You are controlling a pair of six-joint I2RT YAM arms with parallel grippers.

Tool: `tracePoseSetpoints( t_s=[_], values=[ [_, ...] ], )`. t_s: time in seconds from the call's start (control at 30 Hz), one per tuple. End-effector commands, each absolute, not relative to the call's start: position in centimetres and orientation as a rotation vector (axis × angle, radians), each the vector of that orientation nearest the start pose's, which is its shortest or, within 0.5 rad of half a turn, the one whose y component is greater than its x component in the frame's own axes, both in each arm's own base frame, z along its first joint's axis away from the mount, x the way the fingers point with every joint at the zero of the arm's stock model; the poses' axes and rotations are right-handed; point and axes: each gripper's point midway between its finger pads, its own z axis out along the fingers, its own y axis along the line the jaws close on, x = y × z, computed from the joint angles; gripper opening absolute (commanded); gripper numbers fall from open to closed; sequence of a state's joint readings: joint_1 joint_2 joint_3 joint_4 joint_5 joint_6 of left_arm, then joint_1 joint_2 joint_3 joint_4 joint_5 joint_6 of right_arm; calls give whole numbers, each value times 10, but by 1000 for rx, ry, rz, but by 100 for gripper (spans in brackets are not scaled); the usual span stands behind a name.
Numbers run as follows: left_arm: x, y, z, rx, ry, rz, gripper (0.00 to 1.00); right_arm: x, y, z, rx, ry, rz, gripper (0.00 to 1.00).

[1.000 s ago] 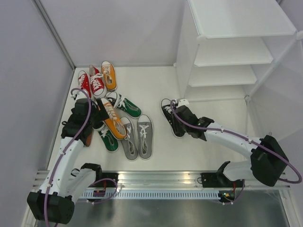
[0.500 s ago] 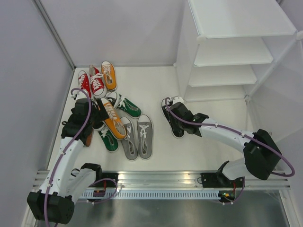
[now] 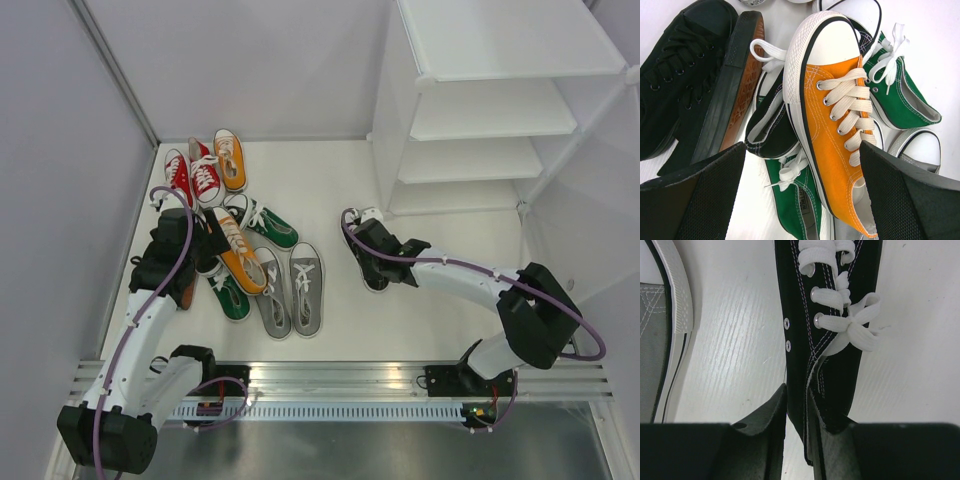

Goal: Place and organize the shoes in the shoe cabinet

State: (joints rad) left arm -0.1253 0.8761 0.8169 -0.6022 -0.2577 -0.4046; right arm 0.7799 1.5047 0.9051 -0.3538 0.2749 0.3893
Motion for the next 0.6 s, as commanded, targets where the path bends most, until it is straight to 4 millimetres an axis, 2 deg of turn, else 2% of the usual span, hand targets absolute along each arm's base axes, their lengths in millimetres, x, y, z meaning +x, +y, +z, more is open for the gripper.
tracePoseSetpoints(
  t_s=[0.0,0.2,0.33,0.43,0.57],
  values=[
    [277,-2,186,-418,2130,9,97,264,230,62,-380,2462,198,27],
    [277,-2,186,-418,2131,11,97,248,238,67,-402,2481,264,27],
    [277,-1,185,-418,2130,16,97,241,227,50,-387,2528,204,29],
    [276,0,186,-420,2129,19,97,233,211,24,-394,2580,114,32],
    [276,-1,185,-419,2133,18,97,228,198,7,-411,2611,28,32]
  ],
)
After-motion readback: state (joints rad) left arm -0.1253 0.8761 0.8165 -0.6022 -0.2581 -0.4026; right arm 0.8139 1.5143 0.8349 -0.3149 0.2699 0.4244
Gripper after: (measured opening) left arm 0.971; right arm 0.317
